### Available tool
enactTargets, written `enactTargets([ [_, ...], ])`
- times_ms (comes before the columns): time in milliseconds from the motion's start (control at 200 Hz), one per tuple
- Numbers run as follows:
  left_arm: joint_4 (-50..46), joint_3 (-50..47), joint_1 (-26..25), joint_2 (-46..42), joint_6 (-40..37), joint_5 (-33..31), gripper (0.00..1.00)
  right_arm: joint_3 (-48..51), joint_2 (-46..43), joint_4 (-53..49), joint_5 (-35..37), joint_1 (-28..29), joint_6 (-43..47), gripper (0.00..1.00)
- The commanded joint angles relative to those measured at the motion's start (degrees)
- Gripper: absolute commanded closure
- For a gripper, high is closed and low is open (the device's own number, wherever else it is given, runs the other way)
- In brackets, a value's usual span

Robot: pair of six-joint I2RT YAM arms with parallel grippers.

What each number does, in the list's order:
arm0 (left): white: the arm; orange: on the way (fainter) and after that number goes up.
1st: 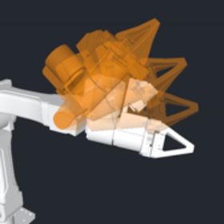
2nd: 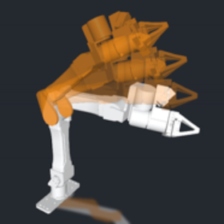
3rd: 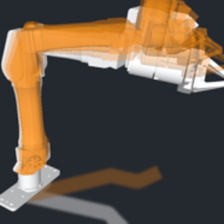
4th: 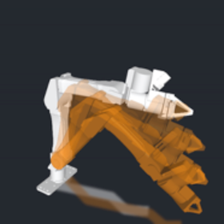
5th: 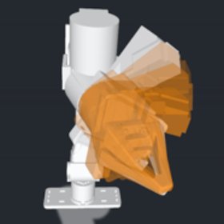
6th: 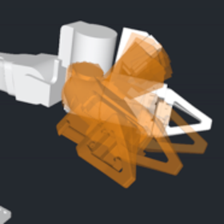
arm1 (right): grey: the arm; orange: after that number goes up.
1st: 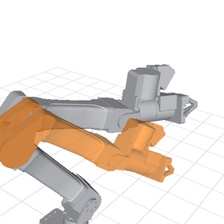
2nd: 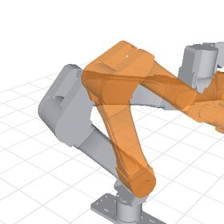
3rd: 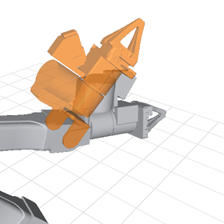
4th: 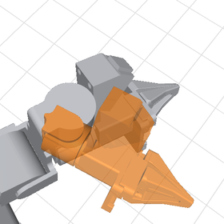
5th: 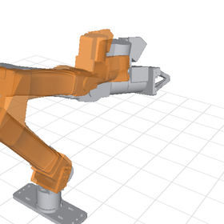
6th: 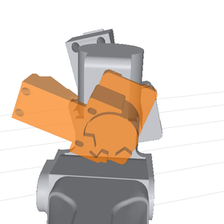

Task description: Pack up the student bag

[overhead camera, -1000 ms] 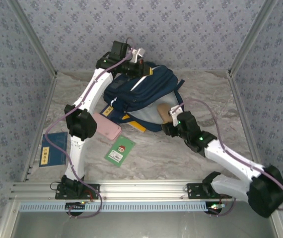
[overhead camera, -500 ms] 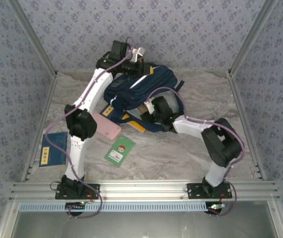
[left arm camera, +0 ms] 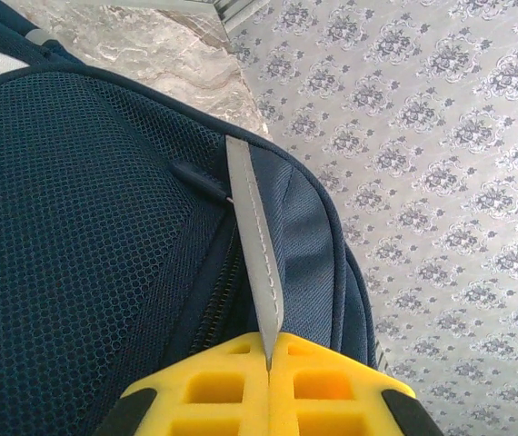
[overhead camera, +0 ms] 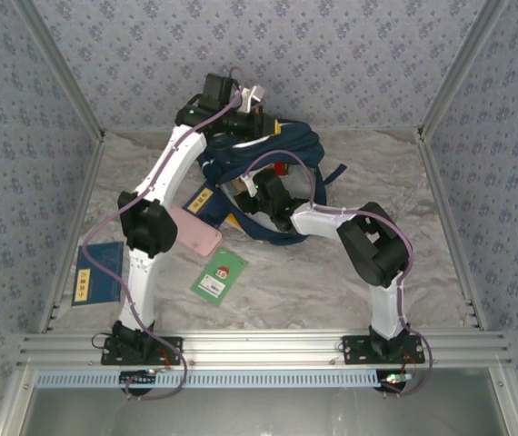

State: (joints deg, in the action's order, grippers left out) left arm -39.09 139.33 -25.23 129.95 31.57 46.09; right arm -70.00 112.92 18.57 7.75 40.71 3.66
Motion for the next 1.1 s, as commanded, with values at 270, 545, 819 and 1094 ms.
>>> enactTargets([
  [270,10.48,0.69,1.42,-6.82,4.59,6.70,1.00,17.04,-7.40,13.53,-5.23,-3.49,-14.98,0.73],
  [545,11.19,-0.03,1.74,-7.42,4.99,7.22,1.00,20.50,-6.08,26.28,-17.94,-9.37,-29.80,0.77],
  [819,12.44,-0.68,1.68,-7.70,5.96,7.70,1.00,12.33,-0.16,27.68,-32.55,-13.10,-46.12,0.79],
  [1094,12.58,-0.42,0.67,-7.19,5.92,7.79,1.00,-9.45,5.10,-3.43,-27.76,-12.09,-52.66,0.85],
])
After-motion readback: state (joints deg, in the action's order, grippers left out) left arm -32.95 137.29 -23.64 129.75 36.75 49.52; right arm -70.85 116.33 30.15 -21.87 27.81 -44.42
